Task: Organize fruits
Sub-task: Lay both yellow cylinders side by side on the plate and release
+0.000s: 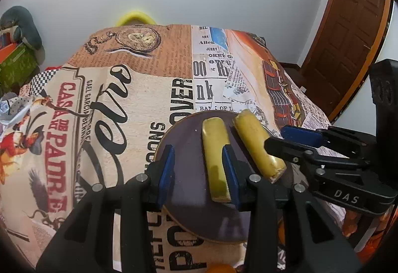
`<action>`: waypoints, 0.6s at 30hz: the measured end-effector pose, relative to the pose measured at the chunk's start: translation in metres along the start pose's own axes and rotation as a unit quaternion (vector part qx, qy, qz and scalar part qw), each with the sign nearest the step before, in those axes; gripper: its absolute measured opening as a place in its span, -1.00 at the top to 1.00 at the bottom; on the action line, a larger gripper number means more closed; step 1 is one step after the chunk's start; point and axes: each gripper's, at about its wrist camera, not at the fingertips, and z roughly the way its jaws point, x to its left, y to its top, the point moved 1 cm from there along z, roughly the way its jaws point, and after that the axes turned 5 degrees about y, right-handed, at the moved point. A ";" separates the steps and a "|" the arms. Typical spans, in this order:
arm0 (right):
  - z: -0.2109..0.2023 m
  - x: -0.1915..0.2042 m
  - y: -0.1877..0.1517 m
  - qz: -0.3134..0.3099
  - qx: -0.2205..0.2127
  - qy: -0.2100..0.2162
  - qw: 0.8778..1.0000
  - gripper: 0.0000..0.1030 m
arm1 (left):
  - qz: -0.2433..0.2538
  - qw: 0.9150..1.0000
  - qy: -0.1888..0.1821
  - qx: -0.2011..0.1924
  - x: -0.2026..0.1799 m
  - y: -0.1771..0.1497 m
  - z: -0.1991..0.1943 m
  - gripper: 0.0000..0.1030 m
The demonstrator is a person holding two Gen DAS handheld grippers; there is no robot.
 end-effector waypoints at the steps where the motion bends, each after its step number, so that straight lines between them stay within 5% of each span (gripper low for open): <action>1: -0.004 0.001 -0.001 0.000 -0.002 -0.001 1.000 0.32 | 0.001 1.000 0.001 -0.002 -0.001 -0.001 -0.003 0.24; 12: -0.058 0.023 -0.019 -0.017 -0.039 -0.024 0.999 0.31 | 0.009 1.000 0.010 -0.025 -0.012 -0.016 -0.060 0.24; 18: -0.090 0.038 -0.035 -0.021 -0.066 -0.035 0.997 0.03 | 0.016 0.999 0.013 -0.039 -0.021 -0.032 -0.095 0.09</action>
